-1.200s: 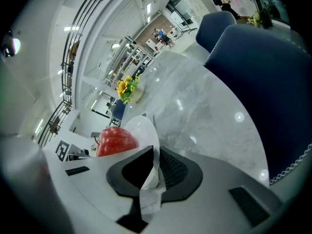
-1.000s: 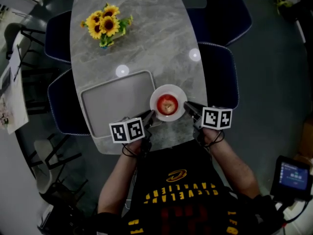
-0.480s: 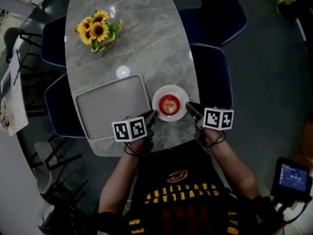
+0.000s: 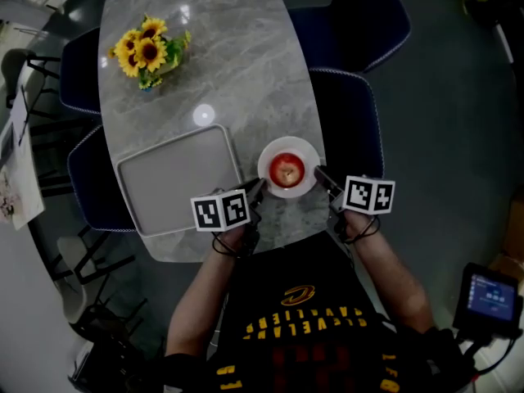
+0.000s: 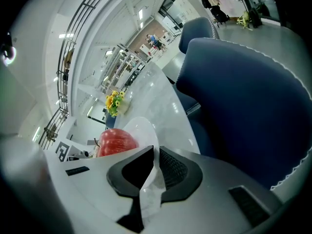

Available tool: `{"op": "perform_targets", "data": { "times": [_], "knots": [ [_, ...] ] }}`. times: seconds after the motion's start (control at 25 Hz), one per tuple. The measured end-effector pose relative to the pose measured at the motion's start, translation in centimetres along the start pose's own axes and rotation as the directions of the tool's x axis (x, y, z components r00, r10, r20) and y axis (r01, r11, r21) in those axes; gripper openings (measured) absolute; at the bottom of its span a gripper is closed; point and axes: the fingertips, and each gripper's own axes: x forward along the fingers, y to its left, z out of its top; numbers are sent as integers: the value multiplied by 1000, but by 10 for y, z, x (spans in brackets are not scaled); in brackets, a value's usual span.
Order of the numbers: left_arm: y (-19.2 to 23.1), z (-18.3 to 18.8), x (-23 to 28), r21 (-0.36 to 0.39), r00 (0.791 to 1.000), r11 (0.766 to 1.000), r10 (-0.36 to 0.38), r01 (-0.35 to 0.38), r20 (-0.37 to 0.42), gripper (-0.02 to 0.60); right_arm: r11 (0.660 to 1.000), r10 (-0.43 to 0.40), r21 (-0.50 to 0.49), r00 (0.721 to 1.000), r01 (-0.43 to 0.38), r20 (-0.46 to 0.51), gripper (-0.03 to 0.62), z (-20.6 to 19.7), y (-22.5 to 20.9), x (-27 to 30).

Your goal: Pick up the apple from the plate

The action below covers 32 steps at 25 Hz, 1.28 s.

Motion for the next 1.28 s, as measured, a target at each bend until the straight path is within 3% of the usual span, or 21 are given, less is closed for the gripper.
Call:
{"op": "perform_targets", "data": {
  "times": [1.28],
  "knots": [
    [22, 4, 51, -16, 994, 997, 68, -69, -84, 37, 998, -44, 35, 997, 46, -60, 46, 5, -47, 31]
  ]
}}
